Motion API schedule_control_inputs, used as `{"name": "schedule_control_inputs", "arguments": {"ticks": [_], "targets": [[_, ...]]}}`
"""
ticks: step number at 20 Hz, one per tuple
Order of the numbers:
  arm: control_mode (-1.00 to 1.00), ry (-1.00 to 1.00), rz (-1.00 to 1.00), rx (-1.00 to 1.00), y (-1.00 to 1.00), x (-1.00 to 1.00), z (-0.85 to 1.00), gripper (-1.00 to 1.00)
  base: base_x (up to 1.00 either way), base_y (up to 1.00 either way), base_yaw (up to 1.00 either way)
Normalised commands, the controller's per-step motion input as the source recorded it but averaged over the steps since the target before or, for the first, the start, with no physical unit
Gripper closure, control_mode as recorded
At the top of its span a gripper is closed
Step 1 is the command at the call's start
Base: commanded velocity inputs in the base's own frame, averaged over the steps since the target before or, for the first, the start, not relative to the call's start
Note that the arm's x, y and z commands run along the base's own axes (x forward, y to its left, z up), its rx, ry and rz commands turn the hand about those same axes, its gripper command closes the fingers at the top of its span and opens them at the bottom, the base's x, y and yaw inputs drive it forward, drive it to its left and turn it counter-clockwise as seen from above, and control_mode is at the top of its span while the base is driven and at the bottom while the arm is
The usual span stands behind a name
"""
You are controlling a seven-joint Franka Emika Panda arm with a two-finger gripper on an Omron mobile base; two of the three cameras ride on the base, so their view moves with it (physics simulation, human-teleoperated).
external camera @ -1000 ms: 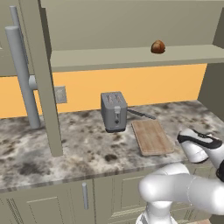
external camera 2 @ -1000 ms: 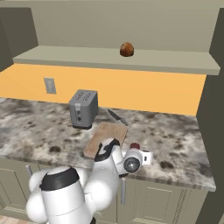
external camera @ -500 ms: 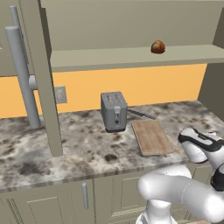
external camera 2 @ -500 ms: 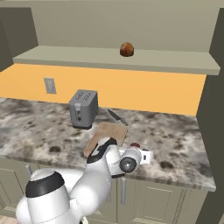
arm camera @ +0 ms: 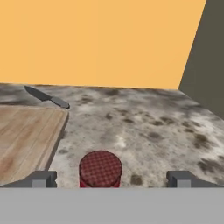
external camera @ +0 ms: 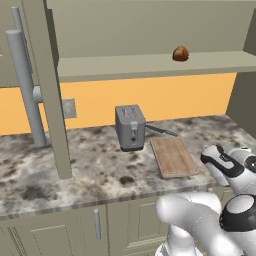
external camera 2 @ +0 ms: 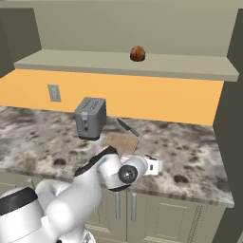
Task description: Pick the bread, place it on the cutting board, pick the jam, place it on the counter, and close the cabinet.
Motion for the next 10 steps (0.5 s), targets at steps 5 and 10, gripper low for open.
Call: {"name": "schedule_control_inputs", "arguments": {"ticks": [5,10], "targets": [[-1.00,0.00,-0.04,0.00,0.00,-0.33,0.46,-1.00,0.00,0.00,0.00],[-1.00,0.00,-0.01,0.00,0.00,-0.34,0.46,-1.00,0.00,0.00,0.00]]}}
